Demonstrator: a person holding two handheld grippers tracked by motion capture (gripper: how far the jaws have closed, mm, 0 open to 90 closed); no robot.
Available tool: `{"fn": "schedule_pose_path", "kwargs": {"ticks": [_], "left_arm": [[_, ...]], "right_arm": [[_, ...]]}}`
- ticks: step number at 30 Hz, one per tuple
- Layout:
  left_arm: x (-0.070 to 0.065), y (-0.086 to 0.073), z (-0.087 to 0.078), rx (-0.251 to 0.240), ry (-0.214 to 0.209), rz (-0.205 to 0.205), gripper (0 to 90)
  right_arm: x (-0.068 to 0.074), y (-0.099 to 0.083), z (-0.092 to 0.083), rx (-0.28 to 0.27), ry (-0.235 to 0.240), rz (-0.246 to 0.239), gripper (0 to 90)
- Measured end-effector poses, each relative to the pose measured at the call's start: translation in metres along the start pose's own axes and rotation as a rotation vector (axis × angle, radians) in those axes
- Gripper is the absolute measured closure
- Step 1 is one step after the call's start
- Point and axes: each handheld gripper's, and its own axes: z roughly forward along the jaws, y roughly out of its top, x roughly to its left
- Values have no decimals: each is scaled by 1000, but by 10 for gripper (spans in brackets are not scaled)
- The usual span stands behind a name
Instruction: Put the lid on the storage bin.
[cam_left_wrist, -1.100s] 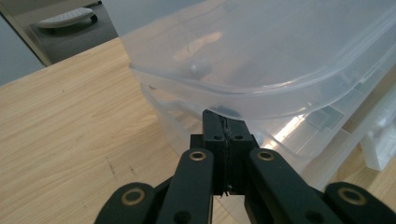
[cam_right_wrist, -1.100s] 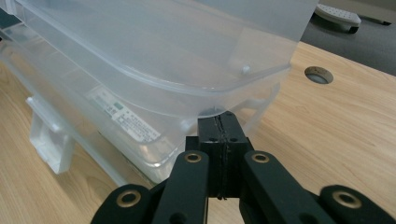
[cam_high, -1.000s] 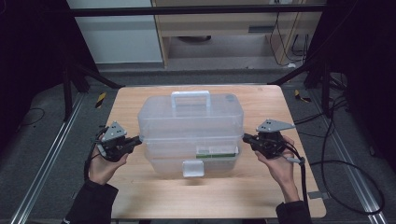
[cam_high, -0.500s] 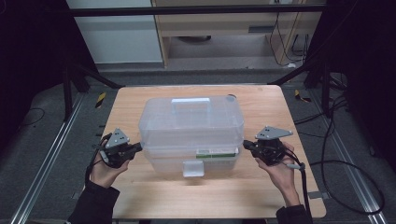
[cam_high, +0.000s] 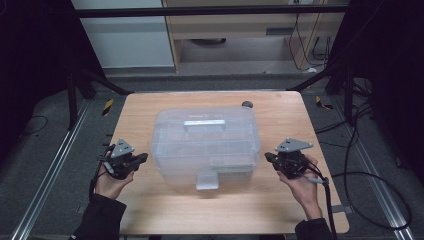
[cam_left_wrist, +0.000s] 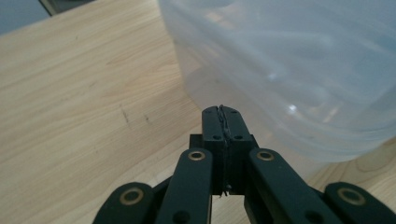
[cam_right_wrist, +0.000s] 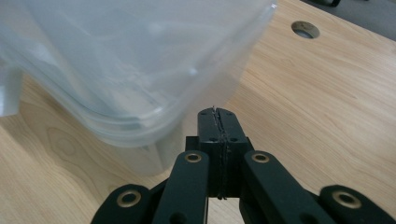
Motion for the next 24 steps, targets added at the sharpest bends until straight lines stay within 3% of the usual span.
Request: {"fn": "schedule_pose_path", "kwargs": {"ticks": [3, 7, 12, 17, 20, 24], "left_arm": [[8, -8, 6, 15, 31, -42, 849], [18, -16, 12, 23, 75, -66, 760], [25, -24, 16, 29, 142, -65, 588], [34, -30, 18, 26, 203, -73, 458], [41, -35, 19, 25, 219, -103, 377], [47, -39, 19, 31, 229, -134, 351]], "right_arm": [[-8, -7, -1, -6, -28, 30, 864], [-21, -18, -1, -5, -70, 64, 779], [-37, -35, 2, 7, -138, 101, 586], [-47, -45, 3, 19, -179, 138, 483], [-57, -53, 1, 36, -209, 182, 404], [-62, -58, 1, 43, -208, 201, 391]]}}
